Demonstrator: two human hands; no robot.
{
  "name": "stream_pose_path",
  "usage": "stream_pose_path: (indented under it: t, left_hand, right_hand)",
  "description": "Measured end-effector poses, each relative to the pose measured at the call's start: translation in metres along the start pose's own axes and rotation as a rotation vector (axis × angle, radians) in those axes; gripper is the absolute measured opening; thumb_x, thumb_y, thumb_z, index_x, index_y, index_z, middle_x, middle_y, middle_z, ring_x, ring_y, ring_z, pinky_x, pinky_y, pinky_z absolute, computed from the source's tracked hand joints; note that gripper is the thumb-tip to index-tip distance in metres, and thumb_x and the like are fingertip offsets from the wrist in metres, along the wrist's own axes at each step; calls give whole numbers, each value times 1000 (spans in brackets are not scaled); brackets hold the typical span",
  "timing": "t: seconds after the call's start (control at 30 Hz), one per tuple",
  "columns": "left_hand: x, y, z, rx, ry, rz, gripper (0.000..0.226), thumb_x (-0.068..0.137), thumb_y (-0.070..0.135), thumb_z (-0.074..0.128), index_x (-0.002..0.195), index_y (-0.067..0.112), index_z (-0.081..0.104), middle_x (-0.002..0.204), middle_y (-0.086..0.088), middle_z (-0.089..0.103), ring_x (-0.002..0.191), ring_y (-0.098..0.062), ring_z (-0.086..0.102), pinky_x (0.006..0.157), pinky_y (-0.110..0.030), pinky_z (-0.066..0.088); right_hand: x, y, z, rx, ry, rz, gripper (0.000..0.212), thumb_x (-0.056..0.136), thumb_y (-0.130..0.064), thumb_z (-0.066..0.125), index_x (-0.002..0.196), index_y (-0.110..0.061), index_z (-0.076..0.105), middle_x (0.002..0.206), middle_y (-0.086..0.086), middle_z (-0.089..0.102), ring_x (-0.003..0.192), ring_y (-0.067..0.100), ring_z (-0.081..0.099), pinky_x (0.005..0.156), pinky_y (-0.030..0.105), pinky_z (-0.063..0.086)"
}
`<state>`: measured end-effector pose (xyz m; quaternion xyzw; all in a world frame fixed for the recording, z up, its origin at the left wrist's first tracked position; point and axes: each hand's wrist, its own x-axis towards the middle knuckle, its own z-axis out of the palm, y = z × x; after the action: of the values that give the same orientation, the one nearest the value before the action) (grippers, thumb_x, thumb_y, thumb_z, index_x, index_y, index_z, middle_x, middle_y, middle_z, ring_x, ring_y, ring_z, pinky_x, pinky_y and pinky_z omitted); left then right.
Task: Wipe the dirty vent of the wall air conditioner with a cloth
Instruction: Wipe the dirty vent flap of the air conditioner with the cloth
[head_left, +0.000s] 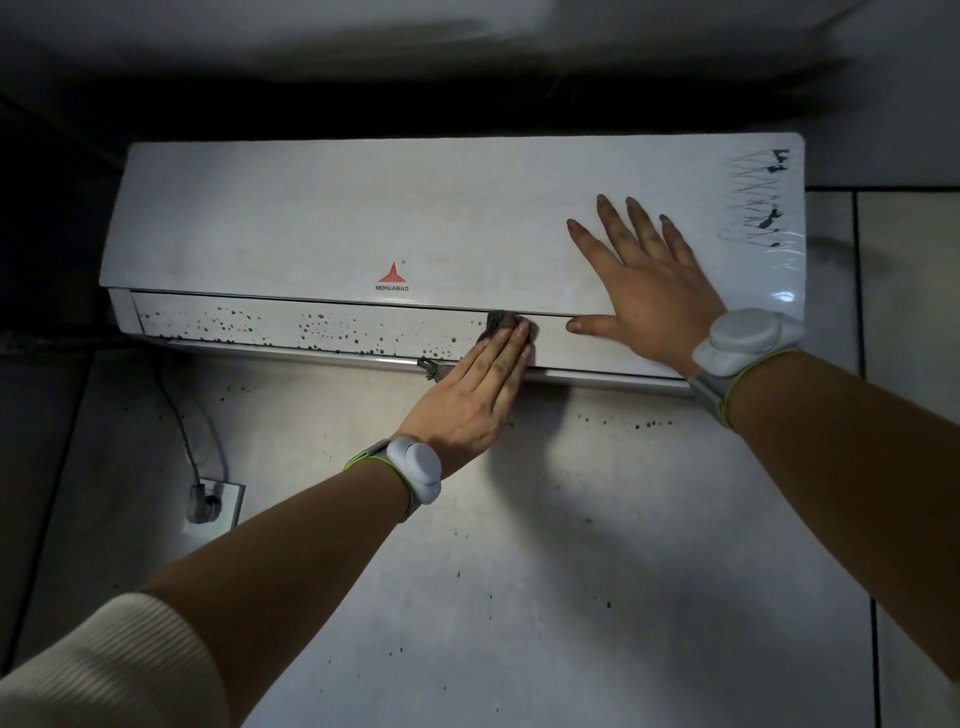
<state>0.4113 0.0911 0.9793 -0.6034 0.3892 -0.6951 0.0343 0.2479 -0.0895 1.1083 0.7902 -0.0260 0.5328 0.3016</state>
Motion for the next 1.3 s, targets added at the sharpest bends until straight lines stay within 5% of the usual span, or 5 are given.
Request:
stream_pose_path:
  t: [0.3, 0.53, 0.8, 1.3]
  left_hand:
    - [-4, -17, 1, -10, 68, -19, 58, 106, 7, 27, 158, -10, 7, 168, -29, 8, 158, -43, 10, 127, -51, 24]
    - [-19, -29, -1, -29, 27, -81, 55, 108, 12, 6, 159, -9, 8, 168, -30, 8, 158, -43, 10, 127, -51, 25]
    - [-7, -20, -1, -82, 47, -72, 62, 105, 4, 29, 158, -10, 1, 167, -32, -1, 158, -44, 0, 129, -51, 17]
    - [41, 18, -25, -212, 183, -93, 52, 104, -1, 23, 155, -14, 19, 164, -36, 15, 156, -47, 11, 129, -50, 19]
  right_hand:
    - [0, -2, -3, 6, -13, 11, 104, 86, -73, 55, 161, -33, -5, 171, 4, -14, 157, 29, -11, 127, 52, 2]
    - [1, -4, -4, 10, -22, 17, 104, 87, -72, 55, 161, -33, -6, 171, 4, -14, 157, 28, -11, 127, 52, 2]
    - [-1, -6, -4, 6, -15, 19, 104, 87, -71, 56, 161, -33, -5, 171, 4, -14, 157, 29, -10, 127, 52, 2]
    - [-2, -7, -6, -1, -8, 31, 102, 88, -68, 57, 162, -32, -4, 171, 5, -12, 157, 29, -9, 127, 52, 4]
